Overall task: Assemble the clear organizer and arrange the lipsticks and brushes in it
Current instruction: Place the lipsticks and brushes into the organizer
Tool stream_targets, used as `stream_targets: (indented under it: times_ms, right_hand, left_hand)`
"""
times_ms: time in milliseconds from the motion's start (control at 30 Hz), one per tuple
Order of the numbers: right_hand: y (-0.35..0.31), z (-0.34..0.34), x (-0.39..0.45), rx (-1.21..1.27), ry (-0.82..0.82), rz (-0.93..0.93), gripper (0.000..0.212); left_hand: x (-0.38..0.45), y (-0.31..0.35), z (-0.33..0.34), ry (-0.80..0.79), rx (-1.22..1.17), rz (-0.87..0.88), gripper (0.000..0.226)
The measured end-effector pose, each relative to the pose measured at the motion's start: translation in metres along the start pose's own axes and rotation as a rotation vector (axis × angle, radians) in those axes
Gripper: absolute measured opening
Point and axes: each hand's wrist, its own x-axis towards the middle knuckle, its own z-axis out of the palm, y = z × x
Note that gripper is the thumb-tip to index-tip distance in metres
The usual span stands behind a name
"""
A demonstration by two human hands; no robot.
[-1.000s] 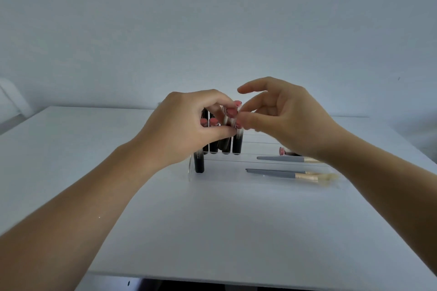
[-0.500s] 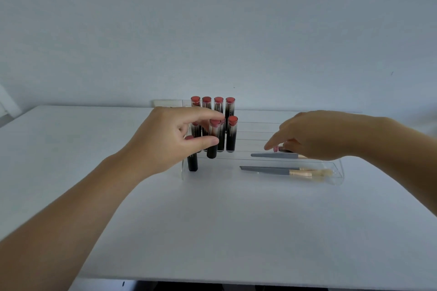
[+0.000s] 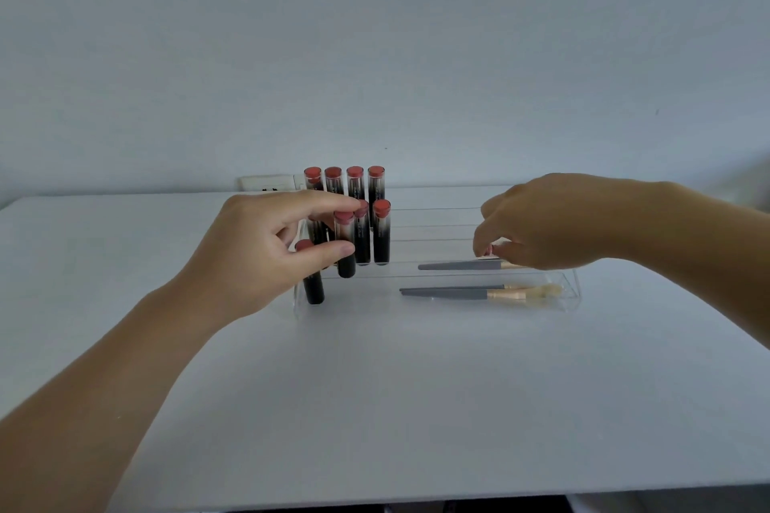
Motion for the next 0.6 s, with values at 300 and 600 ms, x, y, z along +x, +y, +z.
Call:
stream_targets:
  times_ms: [300,600]
  right_hand:
    - [-0.0008,-0.0068,-0.0089,0.006,0.076,-0.011,0.018]
    - [0.0002,-0.0037,-0.0098,0.113,0.252,0.07,0.014]
  left_hand:
    - [-0.0008,-0.0041,-0.0021,0.026,-0.021,0.005,0.035]
    - [-0.0019,-0.006,0.0018,0.059,-0.002,0.049,0.042]
